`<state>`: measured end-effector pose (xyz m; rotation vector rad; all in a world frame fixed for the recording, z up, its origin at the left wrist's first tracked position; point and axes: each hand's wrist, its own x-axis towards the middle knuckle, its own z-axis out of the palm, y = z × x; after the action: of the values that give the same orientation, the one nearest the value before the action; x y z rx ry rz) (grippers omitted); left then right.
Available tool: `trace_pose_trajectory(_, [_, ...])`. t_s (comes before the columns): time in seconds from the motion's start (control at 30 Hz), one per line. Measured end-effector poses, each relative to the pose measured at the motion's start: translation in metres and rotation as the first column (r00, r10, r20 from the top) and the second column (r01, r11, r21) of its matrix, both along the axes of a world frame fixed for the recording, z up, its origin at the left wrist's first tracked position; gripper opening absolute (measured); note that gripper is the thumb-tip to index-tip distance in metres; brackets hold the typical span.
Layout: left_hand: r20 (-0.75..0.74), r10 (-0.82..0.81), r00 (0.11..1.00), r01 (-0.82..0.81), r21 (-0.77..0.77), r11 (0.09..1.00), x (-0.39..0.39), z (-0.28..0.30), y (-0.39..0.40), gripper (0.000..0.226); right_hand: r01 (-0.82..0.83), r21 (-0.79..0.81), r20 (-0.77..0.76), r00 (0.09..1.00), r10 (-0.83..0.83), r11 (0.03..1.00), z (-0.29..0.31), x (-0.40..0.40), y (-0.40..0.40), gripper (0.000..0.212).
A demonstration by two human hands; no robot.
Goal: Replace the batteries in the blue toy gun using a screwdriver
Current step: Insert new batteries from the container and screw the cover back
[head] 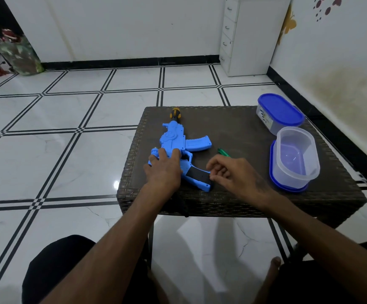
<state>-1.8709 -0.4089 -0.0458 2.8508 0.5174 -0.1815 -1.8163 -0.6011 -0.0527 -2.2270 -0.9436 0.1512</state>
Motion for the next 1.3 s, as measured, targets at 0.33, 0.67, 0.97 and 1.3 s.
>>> trace_pose_trajectory(0.33, [0.001, 0.005, 1.0, -0.005, -0.005, 1.0, 0.0, 0.0, 0.0, 0.042, -0.023, -0.043, 0.074, 0.997, 0.026, 0.999, 0.003, -0.003, -0.002, 0.02])
trace_pose_trajectory(0.67, [0.003, 0.006, 1.0, -0.006, -0.007, 1.0, -0.001, 0.001, 0.0, 0.042, -0.034, -0.049, 0.134, 0.99, 0.04, 0.998, -0.004, 0.0, -0.005, 0.019])
trace_pose_trajectory(0.97, [0.01, 0.008, 1.0, -0.008, -0.002, 1.0, -0.001, 0.001, -0.001, 0.041, -0.076, -0.121, 0.239, 0.965, 0.103, 0.99, -0.007, 0.004, -0.006, 0.017])
trace_pose_trajectory(1.3, [0.003, 0.011, 1.0, -0.011, -0.008, 1.0, 0.0, 0.002, -0.001, 0.041, 0.03, -0.048, 0.219, 0.976, -0.019, 0.998, 0.003, 0.009, -0.011, 0.015])
